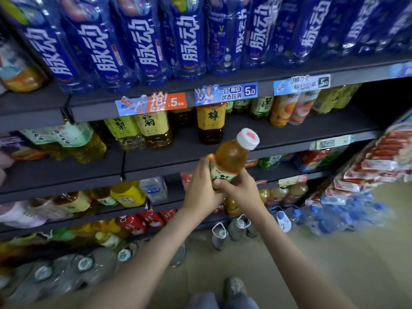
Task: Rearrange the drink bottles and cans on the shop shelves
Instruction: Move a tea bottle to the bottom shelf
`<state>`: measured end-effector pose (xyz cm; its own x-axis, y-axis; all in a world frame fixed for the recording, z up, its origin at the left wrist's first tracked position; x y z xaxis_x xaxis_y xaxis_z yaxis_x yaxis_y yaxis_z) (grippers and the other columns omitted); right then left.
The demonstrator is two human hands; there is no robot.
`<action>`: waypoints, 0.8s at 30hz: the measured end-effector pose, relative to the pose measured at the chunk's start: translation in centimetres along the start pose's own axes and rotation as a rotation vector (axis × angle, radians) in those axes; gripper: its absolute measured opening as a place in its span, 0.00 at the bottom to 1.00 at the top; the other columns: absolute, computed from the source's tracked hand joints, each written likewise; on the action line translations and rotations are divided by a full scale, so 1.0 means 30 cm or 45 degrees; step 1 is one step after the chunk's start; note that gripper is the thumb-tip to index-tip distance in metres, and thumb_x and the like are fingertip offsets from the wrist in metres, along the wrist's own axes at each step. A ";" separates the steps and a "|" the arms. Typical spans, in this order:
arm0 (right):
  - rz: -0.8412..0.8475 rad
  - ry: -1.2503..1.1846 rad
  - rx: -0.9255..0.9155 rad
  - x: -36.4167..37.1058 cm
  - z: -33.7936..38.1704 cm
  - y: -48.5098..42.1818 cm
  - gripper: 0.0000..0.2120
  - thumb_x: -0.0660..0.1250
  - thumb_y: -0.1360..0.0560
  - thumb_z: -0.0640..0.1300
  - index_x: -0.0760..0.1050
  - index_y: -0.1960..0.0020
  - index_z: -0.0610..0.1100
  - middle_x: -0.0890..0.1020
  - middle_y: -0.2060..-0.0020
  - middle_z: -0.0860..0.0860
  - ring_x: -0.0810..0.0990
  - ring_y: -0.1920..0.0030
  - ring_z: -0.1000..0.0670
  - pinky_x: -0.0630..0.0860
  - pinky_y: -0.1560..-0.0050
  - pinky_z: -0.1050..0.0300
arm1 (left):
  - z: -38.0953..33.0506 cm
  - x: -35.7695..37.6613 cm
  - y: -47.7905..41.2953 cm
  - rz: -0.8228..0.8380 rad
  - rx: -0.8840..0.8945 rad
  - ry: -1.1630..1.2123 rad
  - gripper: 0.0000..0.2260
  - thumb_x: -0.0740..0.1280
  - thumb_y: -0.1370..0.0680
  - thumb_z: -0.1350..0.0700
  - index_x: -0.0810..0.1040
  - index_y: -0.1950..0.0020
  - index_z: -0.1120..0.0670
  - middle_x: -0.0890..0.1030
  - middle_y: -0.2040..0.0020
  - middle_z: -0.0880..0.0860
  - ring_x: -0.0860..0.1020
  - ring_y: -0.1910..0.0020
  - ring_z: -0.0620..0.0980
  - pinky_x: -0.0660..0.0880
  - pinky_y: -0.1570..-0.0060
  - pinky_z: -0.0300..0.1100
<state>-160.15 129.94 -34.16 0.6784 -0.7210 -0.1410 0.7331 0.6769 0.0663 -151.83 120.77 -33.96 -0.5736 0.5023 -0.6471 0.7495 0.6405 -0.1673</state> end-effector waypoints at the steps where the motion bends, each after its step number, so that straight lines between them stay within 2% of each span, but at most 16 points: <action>1: -0.007 -0.044 0.024 -0.019 -0.001 0.021 0.16 0.75 0.32 0.37 0.75 0.49 0.49 0.82 0.58 0.56 0.80 0.59 0.64 0.73 0.59 0.71 | -0.023 0.010 0.015 0.036 -0.010 -0.009 0.37 0.76 0.34 0.54 0.63 0.29 0.58 0.72 0.36 0.56 0.71 0.36 0.54 0.70 0.40 0.44; 3: -0.021 -0.117 0.070 -0.052 -0.007 0.058 0.15 0.74 0.31 0.35 0.76 0.48 0.45 0.82 0.59 0.57 0.80 0.61 0.65 0.72 0.61 0.72 | -0.067 0.027 0.048 0.060 -0.005 -0.029 0.36 0.76 0.33 0.56 0.63 0.30 0.60 0.72 0.36 0.57 0.70 0.35 0.54 0.66 0.40 0.39; 4: -0.024 -0.145 0.097 -0.067 -0.016 0.070 0.14 0.74 0.31 0.35 0.76 0.49 0.45 0.82 0.59 0.57 0.80 0.61 0.65 0.72 0.61 0.72 | -0.081 0.040 0.063 0.076 0.000 -0.050 0.37 0.76 0.33 0.56 0.62 0.29 0.60 0.71 0.35 0.57 0.69 0.33 0.55 0.65 0.38 0.39; 6: 0.011 -0.187 0.153 -0.103 -0.036 0.085 0.13 0.75 0.32 0.36 0.77 0.50 0.45 0.83 0.58 0.55 0.81 0.59 0.62 0.74 0.60 0.69 | -0.097 0.067 0.090 0.138 -0.030 -0.094 0.40 0.76 0.33 0.54 0.59 0.27 0.60 0.67 0.30 0.58 0.64 0.29 0.55 0.64 0.31 0.47; 7: 0.039 -0.216 0.193 -0.124 -0.044 0.088 0.13 0.74 0.31 0.36 0.77 0.49 0.43 0.84 0.58 0.53 0.82 0.58 0.59 0.75 0.59 0.67 | -0.103 0.082 0.101 0.156 -0.051 -0.129 0.42 0.76 0.33 0.53 0.58 0.26 0.60 0.66 0.29 0.57 0.63 0.28 0.54 0.63 0.30 0.49; 10: 0.142 -0.259 0.284 -0.209 -0.079 0.082 0.13 0.73 0.31 0.34 0.78 0.47 0.38 0.85 0.58 0.48 0.83 0.59 0.54 0.77 0.61 0.64 | -0.129 0.154 0.125 0.128 -0.141 -0.167 0.42 0.76 0.34 0.50 0.59 0.26 0.58 0.67 0.32 0.56 0.64 0.32 0.54 0.64 0.32 0.47; 12: 0.194 -0.183 0.299 -0.273 -0.117 0.073 0.12 0.75 0.31 0.37 0.79 0.49 0.39 0.85 0.59 0.49 0.84 0.59 0.51 0.78 0.61 0.61 | -0.152 0.223 0.138 0.131 -0.251 -0.067 0.43 0.76 0.36 0.49 0.60 0.27 0.56 0.68 0.34 0.55 0.67 0.34 0.53 0.69 0.36 0.47; 15: 0.239 -0.120 0.362 -0.372 -0.189 0.079 0.15 0.77 0.34 0.47 0.81 0.51 0.43 0.86 0.57 0.48 0.84 0.54 0.47 0.80 0.53 0.51 | -0.183 0.330 0.155 0.182 -0.417 0.053 0.41 0.76 0.36 0.50 0.61 0.28 0.52 0.69 0.36 0.53 0.70 0.37 0.51 0.70 0.41 0.45; 18: 0.222 -0.165 0.464 -0.462 -0.227 0.099 0.11 0.76 0.32 0.45 0.81 0.52 0.44 0.85 0.59 0.49 0.84 0.58 0.50 0.79 0.58 0.54 | -0.221 0.409 0.169 0.243 -0.509 0.229 0.36 0.75 0.36 0.50 0.64 0.31 0.47 0.70 0.38 0.51 0.72 0.39 0.49 0.71 0.41 0.44; 19: 0.219 -0.162 0.494 -0.490 -0.234 0.103 0.10 0.75 0.31 0.46 0.81 0.51 0.44 0.86 0.58 0.49 0.84 0.57 0.49 0.80 0.57 0.52 | -0.234 0.426 0.170 0.266 -0.541 0.305 0.35 0.75 0.37 0.48 0.66 0.33 0.45 0.72 0.38 0.49 0.73 0.39 0.48 0.72 0.41 0.44; 22: 0.255 -0.154 0.569 -0.566 -0.239 0.108 0.15 0.75 0.31 0.49 0.81 0.48 0.43 0.86 0.55 0.46 0.84 0.53 0.44 0.79 0.49 0.42 | -0.265 0.453 0.171 0.365 -0.660 0.519 0.33 0.76 0.39 0.42 0.67 0.37 0.39 0.76 0.39 0.46 0.76 0.42 0.45 0.75 0.43 0.45; 24: 0.291 -0.144 0.600 -0.599 -0.233 0.111 0.21 0.76 0.34 0.55 0.80 0.47 0.44 0.85 0.54 0.47 0.84 0.52 0.44 0.78 0.47 0.40 | -0.287 0.455 0.175 0.434 -0.714 0.667 0.30 0.77 0.34 0.47 0.67 0.36 0.41 0.76 0.40 0.45 0.77 0.44 0.43 0.77 0.45 0.43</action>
<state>-170.22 146.18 -38.31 0.8054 -0.5918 0.0344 0.4901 0.6973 0.5231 -158.58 135.99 -37.27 -0.5286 0.8368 -0.1425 0.7137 0.5290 0.4591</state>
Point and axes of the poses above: each hand's wrist, its own y-axis away from the middle knuckle, its own x-axis out of the palm, z = x × y, the point moved 1 cm from there along -y, towards the middle knuckle
